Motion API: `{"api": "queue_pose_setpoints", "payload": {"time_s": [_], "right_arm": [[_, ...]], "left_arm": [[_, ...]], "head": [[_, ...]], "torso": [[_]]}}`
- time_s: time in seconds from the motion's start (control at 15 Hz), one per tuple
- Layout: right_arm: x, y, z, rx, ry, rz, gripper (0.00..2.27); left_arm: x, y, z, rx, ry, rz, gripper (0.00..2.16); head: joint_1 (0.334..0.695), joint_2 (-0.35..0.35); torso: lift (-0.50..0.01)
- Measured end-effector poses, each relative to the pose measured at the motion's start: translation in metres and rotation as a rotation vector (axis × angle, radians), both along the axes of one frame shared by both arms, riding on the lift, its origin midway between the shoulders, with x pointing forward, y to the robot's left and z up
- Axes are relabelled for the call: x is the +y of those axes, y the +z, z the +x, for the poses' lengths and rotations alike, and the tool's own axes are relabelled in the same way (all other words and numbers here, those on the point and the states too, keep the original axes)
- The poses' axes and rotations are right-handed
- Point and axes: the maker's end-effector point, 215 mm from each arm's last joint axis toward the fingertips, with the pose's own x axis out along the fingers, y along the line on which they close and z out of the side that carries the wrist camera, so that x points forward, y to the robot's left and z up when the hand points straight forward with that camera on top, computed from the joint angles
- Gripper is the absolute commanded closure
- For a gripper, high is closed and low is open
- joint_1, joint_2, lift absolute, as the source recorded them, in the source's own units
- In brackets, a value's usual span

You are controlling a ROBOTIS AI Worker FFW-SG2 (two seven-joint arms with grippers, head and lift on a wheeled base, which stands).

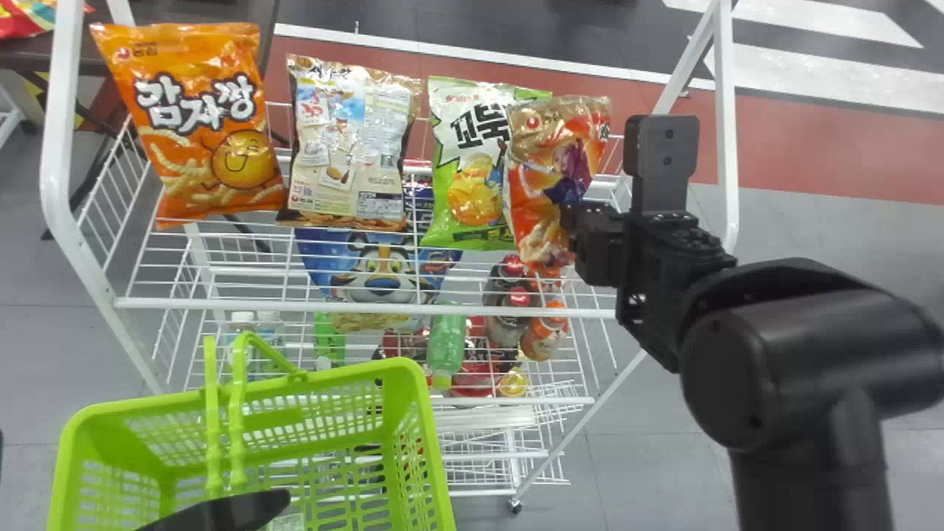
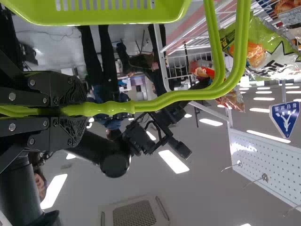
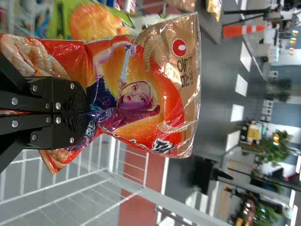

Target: Hold basket handle with left hand then pick Saewookkang with right hand and place into basket

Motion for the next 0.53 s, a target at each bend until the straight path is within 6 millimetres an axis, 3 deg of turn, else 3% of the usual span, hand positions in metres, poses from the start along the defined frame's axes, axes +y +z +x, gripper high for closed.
{"api": "queue_pose_setpoints", "payload": {"time_s": [0.27, 0.53], "right_arm": [[0.038, -0.007, -0.044, 0.111, 0.096, 0.045, 2.25], [0.090, -0.023, -0.091, 0.215, 0.233, 0.069, 2.25]], "left_arm": [[0.000, 0.000, 0.000, 0.001, 0.001, 0.000, 2.15], [0.000, 0.000, 0.001, 0.000, 0.001, -0.001, 2.15]], "head": [[0.695, -0.156], [0.695, -0.074]], "torso": [[-0.019], [-0.019]]}}
